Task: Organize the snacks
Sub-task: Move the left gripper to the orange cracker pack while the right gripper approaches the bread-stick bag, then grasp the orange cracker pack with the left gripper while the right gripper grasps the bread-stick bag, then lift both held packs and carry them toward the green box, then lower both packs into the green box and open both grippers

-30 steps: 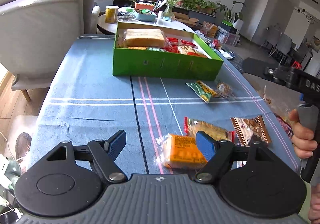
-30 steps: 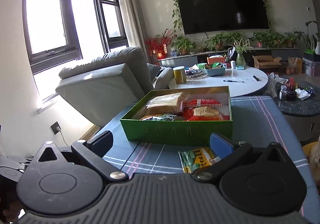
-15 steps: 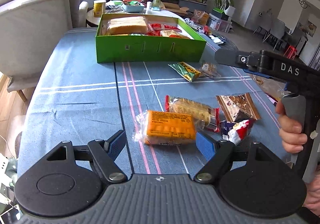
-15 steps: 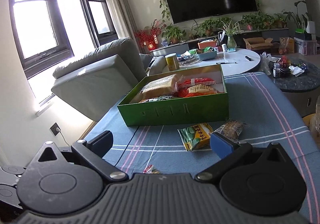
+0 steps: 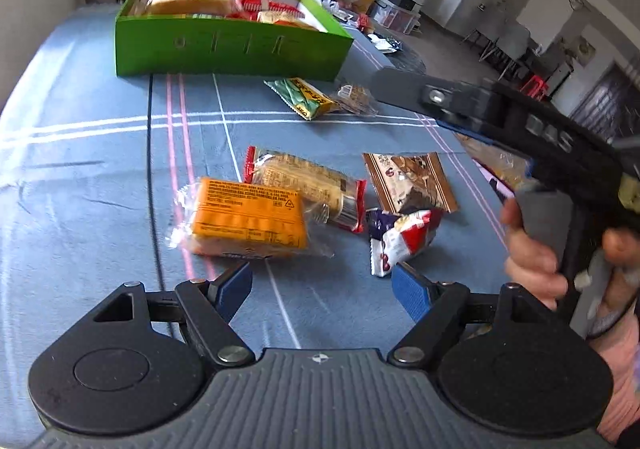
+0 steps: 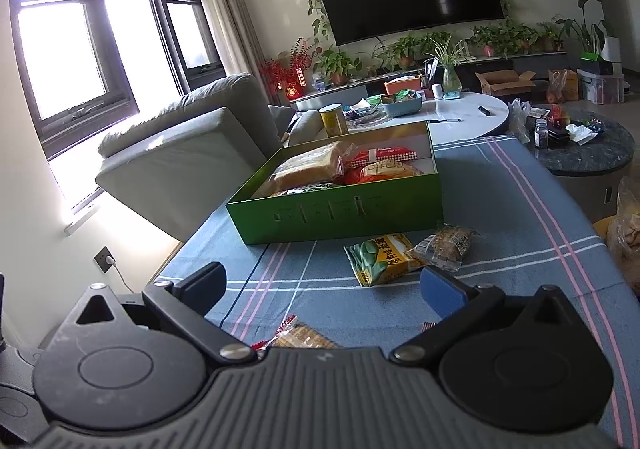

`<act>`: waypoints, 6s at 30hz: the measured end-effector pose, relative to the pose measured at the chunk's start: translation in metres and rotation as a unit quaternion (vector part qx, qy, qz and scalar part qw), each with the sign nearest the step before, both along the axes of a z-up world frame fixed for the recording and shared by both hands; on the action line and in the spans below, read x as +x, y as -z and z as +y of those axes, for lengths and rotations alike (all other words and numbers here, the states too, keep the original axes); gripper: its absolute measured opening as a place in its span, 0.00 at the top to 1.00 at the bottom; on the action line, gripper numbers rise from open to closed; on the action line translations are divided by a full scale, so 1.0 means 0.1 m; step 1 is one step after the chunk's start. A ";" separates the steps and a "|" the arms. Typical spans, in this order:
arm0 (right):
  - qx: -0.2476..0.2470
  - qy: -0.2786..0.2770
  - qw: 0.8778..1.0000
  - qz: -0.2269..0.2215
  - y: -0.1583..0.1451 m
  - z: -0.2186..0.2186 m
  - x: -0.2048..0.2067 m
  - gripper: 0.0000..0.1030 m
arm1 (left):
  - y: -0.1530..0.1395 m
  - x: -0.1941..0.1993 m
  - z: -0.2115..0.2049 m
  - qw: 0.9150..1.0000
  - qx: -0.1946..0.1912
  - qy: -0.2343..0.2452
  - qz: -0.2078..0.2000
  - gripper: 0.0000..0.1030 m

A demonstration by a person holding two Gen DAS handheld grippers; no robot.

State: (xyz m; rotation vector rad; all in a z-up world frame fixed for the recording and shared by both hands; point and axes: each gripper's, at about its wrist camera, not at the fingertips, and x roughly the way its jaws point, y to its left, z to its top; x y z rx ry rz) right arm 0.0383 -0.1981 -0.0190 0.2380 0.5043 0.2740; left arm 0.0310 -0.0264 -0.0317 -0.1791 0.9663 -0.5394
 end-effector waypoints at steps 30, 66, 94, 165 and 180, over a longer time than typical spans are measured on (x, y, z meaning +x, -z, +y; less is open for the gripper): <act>0.006 0.014 1.000 0.022 0.11 -0.08 -0.01 0.27 | 0.20 0.50 -0.12 0.992 0.075 -0.096 -0.015 0.35; -0.120 -0.026 0.987 0.107 0.42 0.46 0.29 0.27 | 0.19 0.33 0.29 0.979 0.136 -0.141 -0.057 0.38; -0.098 -0.041 0.985 0.138 0.46 0.49 0.34 0.35 | 0.08 0.23 0.38 0.980 0.126 -0.123 -0.097 0.60; 0.004 0.015 0.998 0.064 -0.29 0.07 1.14 0.36 | -0.55 1.37 0.05 0.976 0.102 -0.104 -0.162 0.61; 0.014 0.029 0.995 0.089 -0.22 0.19 1.90 0.36 | -0.50 2.23 0.15 0.973 0.102 -0.137 -0.156 0.61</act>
